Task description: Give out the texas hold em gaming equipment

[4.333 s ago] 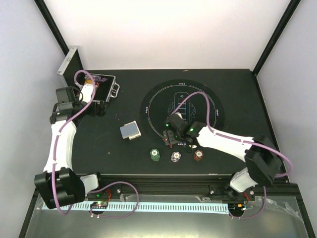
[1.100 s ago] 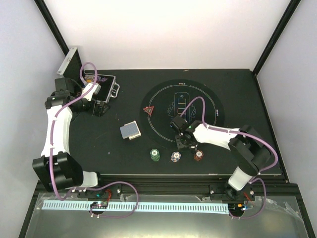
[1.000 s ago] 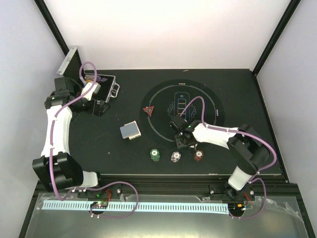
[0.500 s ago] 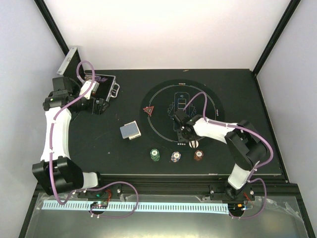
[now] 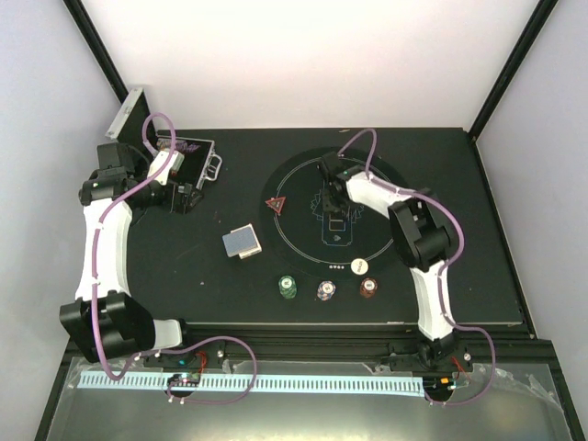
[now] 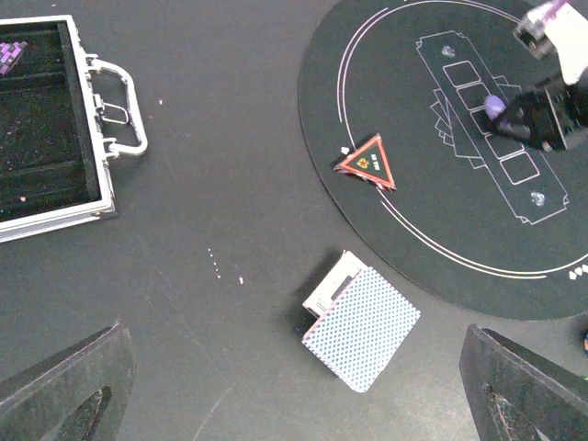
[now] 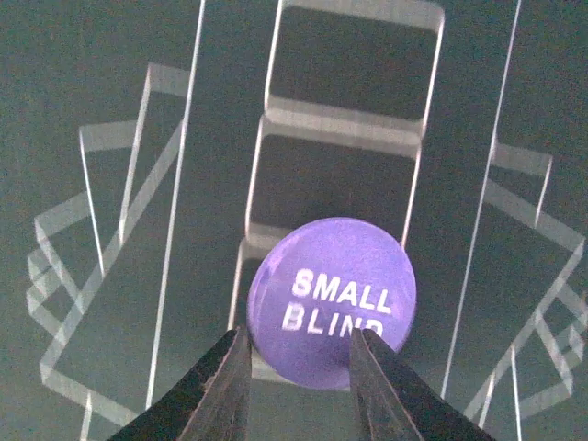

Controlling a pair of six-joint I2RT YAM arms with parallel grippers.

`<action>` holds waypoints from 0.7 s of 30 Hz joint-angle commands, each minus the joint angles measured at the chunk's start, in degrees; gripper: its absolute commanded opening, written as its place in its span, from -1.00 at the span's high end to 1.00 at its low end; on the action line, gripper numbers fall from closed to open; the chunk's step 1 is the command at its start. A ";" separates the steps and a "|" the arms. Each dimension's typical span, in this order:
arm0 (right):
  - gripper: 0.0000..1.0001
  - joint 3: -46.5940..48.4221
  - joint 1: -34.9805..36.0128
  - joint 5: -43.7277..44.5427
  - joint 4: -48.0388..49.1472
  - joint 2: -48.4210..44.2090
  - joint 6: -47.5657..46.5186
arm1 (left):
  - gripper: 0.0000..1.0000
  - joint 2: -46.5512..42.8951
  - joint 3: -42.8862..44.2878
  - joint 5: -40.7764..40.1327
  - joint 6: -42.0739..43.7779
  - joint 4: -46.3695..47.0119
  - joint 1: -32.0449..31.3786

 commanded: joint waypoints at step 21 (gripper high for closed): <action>-0.27 10.09 -3.12 -4.08 -2.49 0.13 -2.12 | -0.98 -3.77 0.99 3.65 -1.86 3.00 0.46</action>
